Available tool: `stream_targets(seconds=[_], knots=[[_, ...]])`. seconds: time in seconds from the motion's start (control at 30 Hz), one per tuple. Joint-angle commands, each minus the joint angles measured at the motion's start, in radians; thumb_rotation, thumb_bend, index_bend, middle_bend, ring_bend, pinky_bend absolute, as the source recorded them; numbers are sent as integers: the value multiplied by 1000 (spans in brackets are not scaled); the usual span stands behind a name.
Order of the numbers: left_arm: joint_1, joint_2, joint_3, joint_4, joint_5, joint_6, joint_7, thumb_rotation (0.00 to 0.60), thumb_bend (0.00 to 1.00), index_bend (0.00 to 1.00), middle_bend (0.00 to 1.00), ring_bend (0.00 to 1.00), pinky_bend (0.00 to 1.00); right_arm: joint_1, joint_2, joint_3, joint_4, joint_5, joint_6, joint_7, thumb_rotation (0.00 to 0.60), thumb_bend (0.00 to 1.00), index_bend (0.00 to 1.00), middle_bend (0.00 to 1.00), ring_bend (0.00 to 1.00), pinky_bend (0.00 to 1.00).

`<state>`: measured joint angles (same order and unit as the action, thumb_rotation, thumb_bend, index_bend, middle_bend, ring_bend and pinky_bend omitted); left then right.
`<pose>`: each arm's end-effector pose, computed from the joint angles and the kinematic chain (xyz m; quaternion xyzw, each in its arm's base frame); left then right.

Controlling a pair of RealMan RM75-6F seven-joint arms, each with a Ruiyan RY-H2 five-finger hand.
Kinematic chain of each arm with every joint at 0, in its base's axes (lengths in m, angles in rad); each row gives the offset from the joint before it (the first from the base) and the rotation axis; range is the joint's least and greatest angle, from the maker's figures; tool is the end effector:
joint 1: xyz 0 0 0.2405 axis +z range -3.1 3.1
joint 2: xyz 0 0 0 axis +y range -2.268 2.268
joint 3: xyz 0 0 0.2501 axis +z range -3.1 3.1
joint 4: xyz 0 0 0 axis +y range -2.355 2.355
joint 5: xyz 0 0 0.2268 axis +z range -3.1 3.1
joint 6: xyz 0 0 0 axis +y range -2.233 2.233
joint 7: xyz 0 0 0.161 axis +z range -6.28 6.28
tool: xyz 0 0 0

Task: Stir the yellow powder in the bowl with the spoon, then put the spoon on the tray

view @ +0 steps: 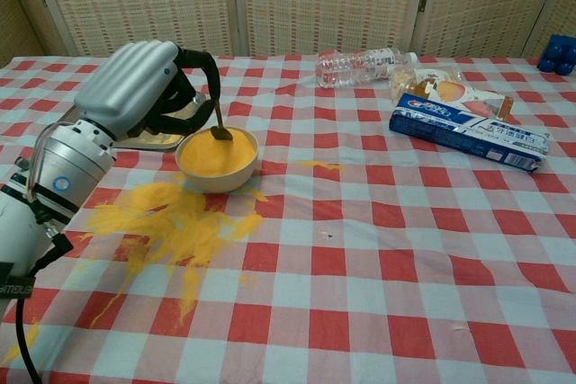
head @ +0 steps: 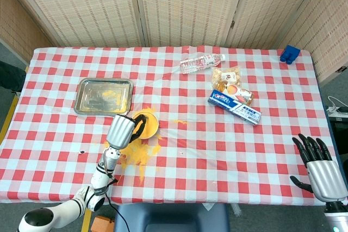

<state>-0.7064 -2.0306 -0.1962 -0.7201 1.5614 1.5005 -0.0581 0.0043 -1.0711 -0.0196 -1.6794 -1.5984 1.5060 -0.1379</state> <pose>-0.1302 0.3581 -0.0593 -0.6290 -0.2182 -0.5924 0.4537 -0.3067 -0.1573 0.1366 0.6390 -0.3681 0.3346 0.5868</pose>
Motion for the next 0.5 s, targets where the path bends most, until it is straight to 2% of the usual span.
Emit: stream_targets(seconds=[0.03, 0.3, 0.5], knots=[[11, 6, 5, -17, 1, 19, 7, 600, 637, 851, 1000, 1000, 1000, -1, -1, -2, 1, -4, 2, -2, 600, 46, 0, 0, 0, 0], [52, 43, 25, -106, -6, 27, 42, 600, 636, 851, 1000, 1000, 1000, -5, -1, -5, -1, -17, 14, -3, 600, 46, 0, 0, 0, 0], [106, 89, 55, -218, -11, 36, 102, 600, 636, 851, 1000, 1000, 1000, -16, -1, -17, -4, -49, 36, -6, 600, 46, 0, 0, 0, 0]])
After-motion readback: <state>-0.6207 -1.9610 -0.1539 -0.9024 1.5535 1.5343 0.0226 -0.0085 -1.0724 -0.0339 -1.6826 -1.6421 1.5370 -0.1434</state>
